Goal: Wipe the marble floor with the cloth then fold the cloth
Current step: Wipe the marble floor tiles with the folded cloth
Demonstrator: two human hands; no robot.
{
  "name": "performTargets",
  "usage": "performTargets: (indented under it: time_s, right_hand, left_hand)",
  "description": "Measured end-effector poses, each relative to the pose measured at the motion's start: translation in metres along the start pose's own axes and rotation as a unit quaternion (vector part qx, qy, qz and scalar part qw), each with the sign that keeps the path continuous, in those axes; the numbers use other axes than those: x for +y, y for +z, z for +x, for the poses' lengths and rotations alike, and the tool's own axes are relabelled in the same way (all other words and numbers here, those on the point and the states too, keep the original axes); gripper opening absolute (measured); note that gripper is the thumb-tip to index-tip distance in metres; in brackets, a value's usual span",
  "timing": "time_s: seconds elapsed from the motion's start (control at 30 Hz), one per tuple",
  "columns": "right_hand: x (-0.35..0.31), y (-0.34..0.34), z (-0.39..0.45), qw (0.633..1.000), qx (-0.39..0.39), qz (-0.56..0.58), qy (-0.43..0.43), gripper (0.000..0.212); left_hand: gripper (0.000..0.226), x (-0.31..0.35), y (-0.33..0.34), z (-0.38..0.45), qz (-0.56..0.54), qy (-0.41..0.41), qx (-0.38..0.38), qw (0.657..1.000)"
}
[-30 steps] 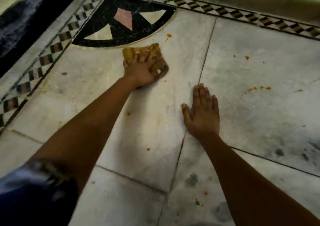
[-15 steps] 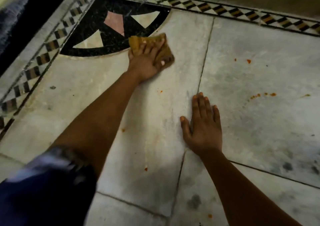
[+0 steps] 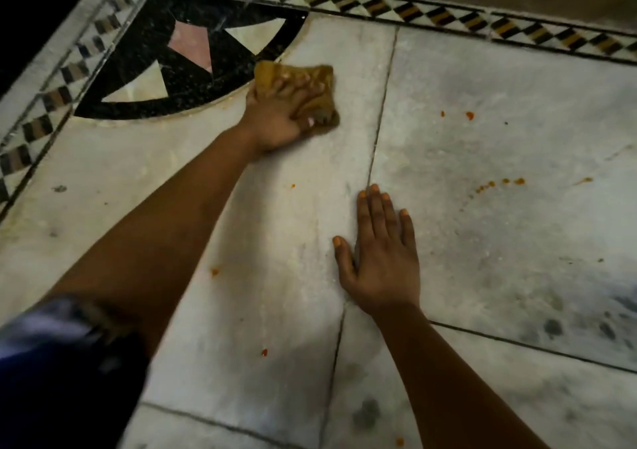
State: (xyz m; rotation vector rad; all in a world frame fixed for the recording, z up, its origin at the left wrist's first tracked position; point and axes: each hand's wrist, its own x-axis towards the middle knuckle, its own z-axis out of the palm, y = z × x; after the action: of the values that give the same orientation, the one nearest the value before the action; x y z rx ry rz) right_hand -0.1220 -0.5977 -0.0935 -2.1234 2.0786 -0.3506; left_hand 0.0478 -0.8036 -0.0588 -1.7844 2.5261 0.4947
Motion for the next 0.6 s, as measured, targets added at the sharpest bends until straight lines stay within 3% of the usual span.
performTargets:
  time_s: [0.1, 0.2, 0.33, 0.53, 0.6]
  right_hand:
    - [0.0, -0.001, 0.0, 1.0, 0.001, 0.01, 0.003, 0.07]
    - [0.0, 0.0, 0.0, 1.0, 0.004, 0.015, 0.001, 0.069]
    - [0.0, -0.001, 0.0, 1.0, 0.001, 0.009, 0.002, 0.069]
    - [0.0, -0.001, 0.0, 1.0, -0.001, 0.011, 0.001, 0.069]
    - [0.0, -0.001, 0.0, 1.0, -0.002, 0.012, 0.0, 0.07]
  left_hand:
    - [0.066, -0.026, 0.004, -0.039, -0.016, 0.034, -0.006, 0.999]
    - [0.064, -0.042, -0.005, -0.024, -0.021, -0.033, 0.022, 0.999]
    - [0.061, -0.001, -0.011, 0.035, -0.001, -0.094, 0.01, 0.995]
    - [0.069, 0.002, 0.019, -0.052, -0.042, 0.082, 0.009, 0.996]
    - [0.067, -0.021, 0.012, -0.065, -0.038, 0.059, 0.007, 0.998]
